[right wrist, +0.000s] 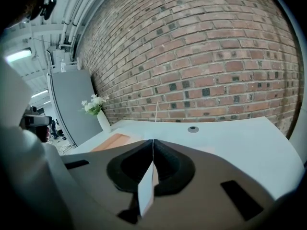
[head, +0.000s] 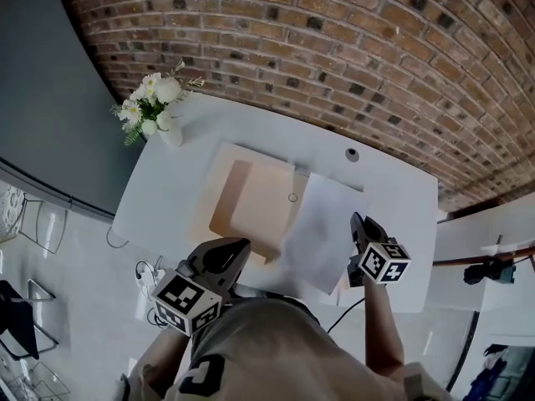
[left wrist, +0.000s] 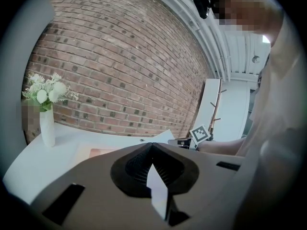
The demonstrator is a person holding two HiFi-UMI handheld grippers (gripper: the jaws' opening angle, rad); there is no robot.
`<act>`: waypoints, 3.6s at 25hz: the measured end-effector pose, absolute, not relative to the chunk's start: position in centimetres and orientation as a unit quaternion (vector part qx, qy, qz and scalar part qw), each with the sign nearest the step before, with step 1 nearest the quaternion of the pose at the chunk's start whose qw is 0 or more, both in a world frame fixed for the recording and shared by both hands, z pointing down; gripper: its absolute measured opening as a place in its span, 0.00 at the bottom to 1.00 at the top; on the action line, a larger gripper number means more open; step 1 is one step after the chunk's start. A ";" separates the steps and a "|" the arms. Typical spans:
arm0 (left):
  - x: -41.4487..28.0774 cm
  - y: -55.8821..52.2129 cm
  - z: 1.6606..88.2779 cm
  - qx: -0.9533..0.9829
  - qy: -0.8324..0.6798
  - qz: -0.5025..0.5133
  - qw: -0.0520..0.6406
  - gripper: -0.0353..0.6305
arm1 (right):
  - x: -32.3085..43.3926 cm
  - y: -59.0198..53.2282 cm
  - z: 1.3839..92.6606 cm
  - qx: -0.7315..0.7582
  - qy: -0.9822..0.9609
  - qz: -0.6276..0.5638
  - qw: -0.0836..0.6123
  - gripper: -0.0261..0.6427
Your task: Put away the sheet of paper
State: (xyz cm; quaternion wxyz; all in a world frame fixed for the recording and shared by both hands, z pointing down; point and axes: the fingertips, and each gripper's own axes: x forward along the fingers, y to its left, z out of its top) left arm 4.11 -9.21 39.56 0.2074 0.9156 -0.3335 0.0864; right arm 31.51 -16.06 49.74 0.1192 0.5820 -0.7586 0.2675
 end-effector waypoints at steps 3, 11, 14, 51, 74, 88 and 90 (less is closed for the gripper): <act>3.9 -9.4 39.5 0.915 -0.336 0.084 0.208 0.07 | 31.2 -16.3 50.3 0.581 -0.756 0.279 0.117 0.07; 2.8 -9.6 39.7 0.909 -0.352 0.087 0.206 0.07 | 30.7 -17.0 52.1 0.576 -0.746 0.319 0.101 0.07; 2.0 -9.9 39.6 0.905 -0.364 0.088 0.203 0.07 | 30.4 -17.5 52.7 0.574 -0.743 0.332 0.093 0.07; -3.7 -9.8 40.9 0.875 -0.423 0.094 0.215 0.07 | 26.9 -21.4 57.3 0.563 -0.700 0.437 0.044 0.07; -4.9 -9.7 41.7 0.876 -0.412 0.103 0.228 0.07 | 25.2 -21.9 58.5 0.568 -0.677 0.467 0.017 0.07; -5.8 -10.3 41.7 0.876 -0.413 0.100 0.228 0.07 | 23.9 -22.6 58.8 0.564 -0.676 0.474 0.016 0.07; -6.0 -10.4 41.8 0.876 -0.412 0.101 0.228 0.07 | 23.6 -22.8 58.8 0.563 -0.677 0.475 0.015 0.07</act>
